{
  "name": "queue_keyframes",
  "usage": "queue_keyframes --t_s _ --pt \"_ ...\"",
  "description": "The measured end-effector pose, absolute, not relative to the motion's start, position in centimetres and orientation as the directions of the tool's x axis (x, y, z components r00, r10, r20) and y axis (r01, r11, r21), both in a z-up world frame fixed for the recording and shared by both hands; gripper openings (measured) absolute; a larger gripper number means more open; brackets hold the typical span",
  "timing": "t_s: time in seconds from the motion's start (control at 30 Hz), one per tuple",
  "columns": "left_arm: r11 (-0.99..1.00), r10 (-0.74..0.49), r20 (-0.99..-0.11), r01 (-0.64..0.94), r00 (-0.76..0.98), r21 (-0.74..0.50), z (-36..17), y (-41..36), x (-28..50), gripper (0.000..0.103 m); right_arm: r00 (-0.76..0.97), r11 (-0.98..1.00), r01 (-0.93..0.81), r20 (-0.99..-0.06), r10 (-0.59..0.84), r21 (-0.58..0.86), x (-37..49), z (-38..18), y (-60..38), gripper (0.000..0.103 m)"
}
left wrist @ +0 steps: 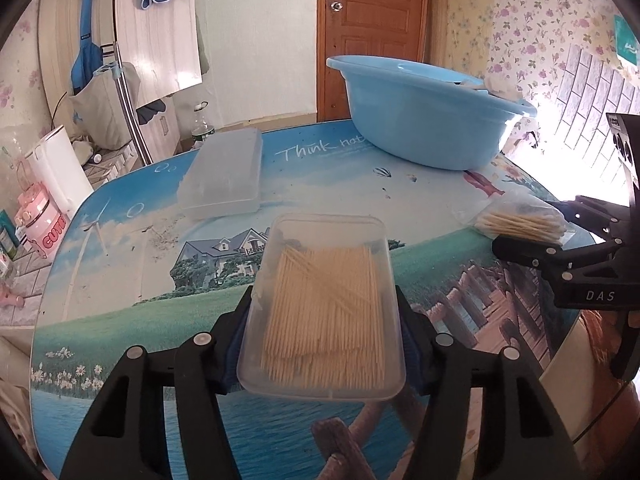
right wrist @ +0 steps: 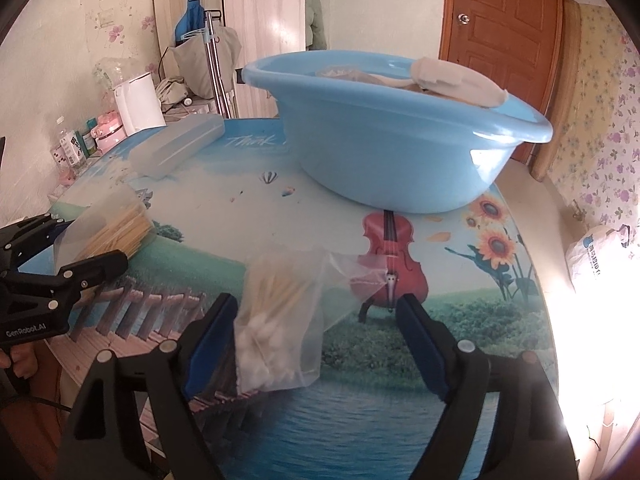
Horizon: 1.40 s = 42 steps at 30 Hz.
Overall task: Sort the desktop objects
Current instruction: 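Carry the toothpick box and swab bag over the basin and open both tools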
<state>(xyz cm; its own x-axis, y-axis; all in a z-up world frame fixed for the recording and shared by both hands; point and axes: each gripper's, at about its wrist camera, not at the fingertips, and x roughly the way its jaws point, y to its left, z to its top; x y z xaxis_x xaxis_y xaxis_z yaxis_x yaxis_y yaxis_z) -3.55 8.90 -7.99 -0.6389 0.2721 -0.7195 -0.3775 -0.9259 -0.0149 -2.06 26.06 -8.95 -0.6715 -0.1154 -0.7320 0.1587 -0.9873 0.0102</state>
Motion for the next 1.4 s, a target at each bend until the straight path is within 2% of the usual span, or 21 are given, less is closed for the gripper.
queue_keyframes --t_s 0.03,0.07,0.17,0.27,0.6,0.73,0.9,1.13,1.4 --pt "-0.926 0.272 -0.721 -0.377 -0.637 -0.016 -8.0 8.9 -3.6 0.06 -0.672 -0.985 0.17 -0.73 -0.124 0.01 -2.1 -8.8 26.0 0.043" --pt "-0.927 0.273 -0.723 -0.375 -0.635 -0.022 -7.9 8.9 -3.6 0.06 -0.669 -0.984 0.178 -0.732 -0.129 0.011 -2.1 -8.7 26.0 0.042" --pt "-0.932 0.275 -0.721 -0.361 -0.636 -0.037 -7.6 8.6 -3.7 0.06 -0.671 -0.98 0.197 -0.725 -0.155 0.027 -2.0 -8.4 26.0 0.029" --pt "-0.935 0.276 -0.711 -0.352 -0.646 -0.043 -6.6 8.5 -3.7 0.06 -0.68 -0.978 0.204 -0.713 -0.168 0.037 -1.7 -7.8 26.1 0.023" --pt "-0.928 0.322 -0.618 -0.369 -0.717 -0.056 -0.4 9.2 -4.0 0.06 -0.739 -0.945 0.323 -0.61 -0.286 0.052 -0.9 -2.5 24.6 0.02" --pt "-0.917 0.357 -0.593 -0.393 -0.721 -0.074 1.6 9.9 -4.8 0.06 -0.767 -0.923 0.381 -0.542 -0.344 0.046 -1.0 0.5 24.2 0.019" --pt "-0.906 0.382 -0.564 -0.417 -0.732 -0.073 3.1 10.9 -6.0 0.06 -0.803 -0.937 0.345 -0.5 -0.323 0.052 -2.6 2.7 25.7 0.019" --pt "-0.895 0.413 -0.566 -0.432 -0.713 -0.108 3.4 13.0 -9.8 0.061 -0.816 -0.97 0.242 -0.532 -0.224 0.037 -6.5 2.4 29.3 0.019" --pt "-0.854 0.477 -0.556 -0.509 -0.681 -0.109 3.6 17.4 -12.9 0.061 -0.812 -0.982 0.181 -0.555 -0.182 0.056 -9.4 1.3 32.3 0.019"
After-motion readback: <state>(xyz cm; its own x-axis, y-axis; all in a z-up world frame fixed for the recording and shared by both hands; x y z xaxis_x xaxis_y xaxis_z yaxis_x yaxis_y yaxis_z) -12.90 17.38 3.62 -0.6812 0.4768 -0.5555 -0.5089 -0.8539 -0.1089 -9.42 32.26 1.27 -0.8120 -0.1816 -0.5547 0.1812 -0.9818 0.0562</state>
